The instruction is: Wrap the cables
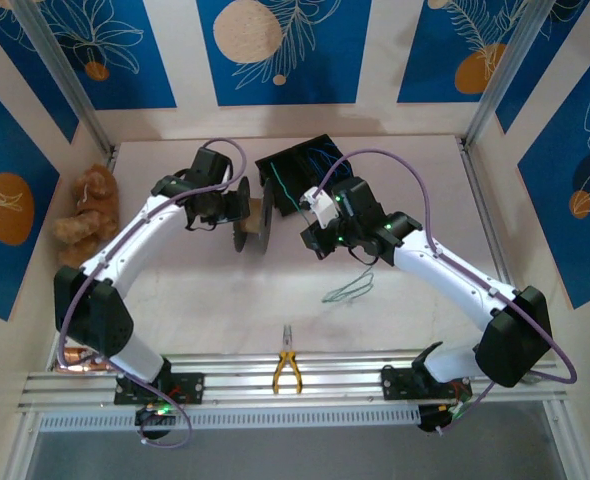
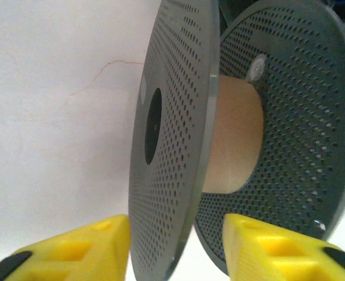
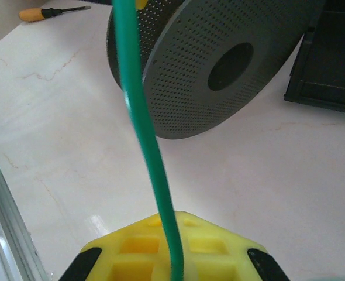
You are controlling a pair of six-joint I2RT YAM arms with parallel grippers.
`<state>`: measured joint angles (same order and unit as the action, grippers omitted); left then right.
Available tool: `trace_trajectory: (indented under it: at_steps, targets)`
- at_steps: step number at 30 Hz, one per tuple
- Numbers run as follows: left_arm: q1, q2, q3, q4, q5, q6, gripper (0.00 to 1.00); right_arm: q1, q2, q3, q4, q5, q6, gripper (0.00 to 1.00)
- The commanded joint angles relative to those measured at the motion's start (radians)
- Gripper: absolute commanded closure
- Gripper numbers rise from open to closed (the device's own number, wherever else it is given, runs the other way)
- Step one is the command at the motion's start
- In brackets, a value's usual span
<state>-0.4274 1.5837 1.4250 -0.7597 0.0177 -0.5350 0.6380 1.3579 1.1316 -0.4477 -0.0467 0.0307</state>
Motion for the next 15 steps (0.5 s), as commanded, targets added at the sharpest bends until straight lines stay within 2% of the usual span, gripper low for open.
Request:
trace_trajectory:
  at_steps: [1,3,5,11,15]
  targets:
    - [-0.002,0.038,0.022,0.008,0.008,-0.028,0.69,0.014,-0.001,0.013,-0.026,0.033,-0.026,1.00]
    - [-0.002,0.049,0.015,0.019,0.014,-0.049,0.82,0.024,0.003,0.006,-0.027,0.053,-0.034,1.00]
    - [-0.004,0.052,0.012,0.023,0.019,-0.080,0.82,0.030,0.005,0.001,-0.029,0.065,-0.038,1.00]
    - [-0.014,0.048,-0.001,0.064,0.087,-0.198,0.57,0.057,0.026,-0.013,-0.017,0.108,-0.041,1.00]
    - [-0.016,0.026,-0.006,0.085,0.100,-0.227,0.50,0.093,0.058,-0.020,-0.004,0.151,-0.045,1.00]
